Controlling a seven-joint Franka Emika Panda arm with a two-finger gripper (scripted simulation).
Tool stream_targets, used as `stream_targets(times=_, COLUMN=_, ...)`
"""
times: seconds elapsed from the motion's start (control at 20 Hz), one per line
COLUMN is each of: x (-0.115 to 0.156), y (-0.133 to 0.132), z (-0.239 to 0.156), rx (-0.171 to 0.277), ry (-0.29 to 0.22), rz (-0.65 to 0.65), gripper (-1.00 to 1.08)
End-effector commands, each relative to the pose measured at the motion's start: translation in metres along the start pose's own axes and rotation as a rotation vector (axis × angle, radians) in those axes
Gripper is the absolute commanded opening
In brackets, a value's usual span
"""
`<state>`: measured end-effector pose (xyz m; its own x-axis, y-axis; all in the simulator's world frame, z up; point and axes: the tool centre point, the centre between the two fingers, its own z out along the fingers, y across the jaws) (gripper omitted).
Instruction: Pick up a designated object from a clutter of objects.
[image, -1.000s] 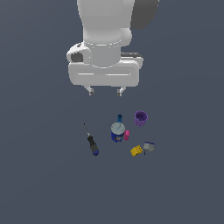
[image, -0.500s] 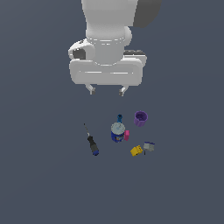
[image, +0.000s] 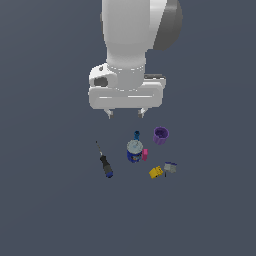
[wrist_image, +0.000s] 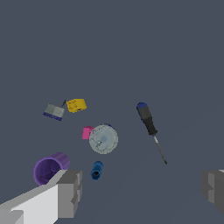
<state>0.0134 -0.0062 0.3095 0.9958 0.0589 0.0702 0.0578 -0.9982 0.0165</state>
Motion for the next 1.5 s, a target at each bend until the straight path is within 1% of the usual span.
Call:
stream_targets(times=0.0, x=-0.005, y=-0.005, z=0.019, rx=0.0, ry=-0.006, rz=-0.048, gripper=1.0)
stream_targets(times=0.3, x=-0.026, y=-0.022, z=0.078, rx=0.005, ry=-0.023, rz=-0.205, gripper=1.0)
stream_targets(times=0.6, x=-0.06, y=-0.04, z=0.138, rx=0.015, ry=-0.041, rz=-0.381, gripper=1.0)
stream_targets(times=0.8, x=-0.083, y=-0.049, z=0.167, rx=0.022, ry=-0.05, rz=-0.479, gripper=1.0)
stream_targets(times=1.15, x=-0.112, y=-0.06, z=0.198, rx=0.034, ry=-0.06, rz=-0.591, gripper=1.0)
stream_targets(times=1.45, x=-0.122, y=-0.063, z=0.207, rx=0.038, ry=-0.063, rz=-0.628, gripper=1.0)
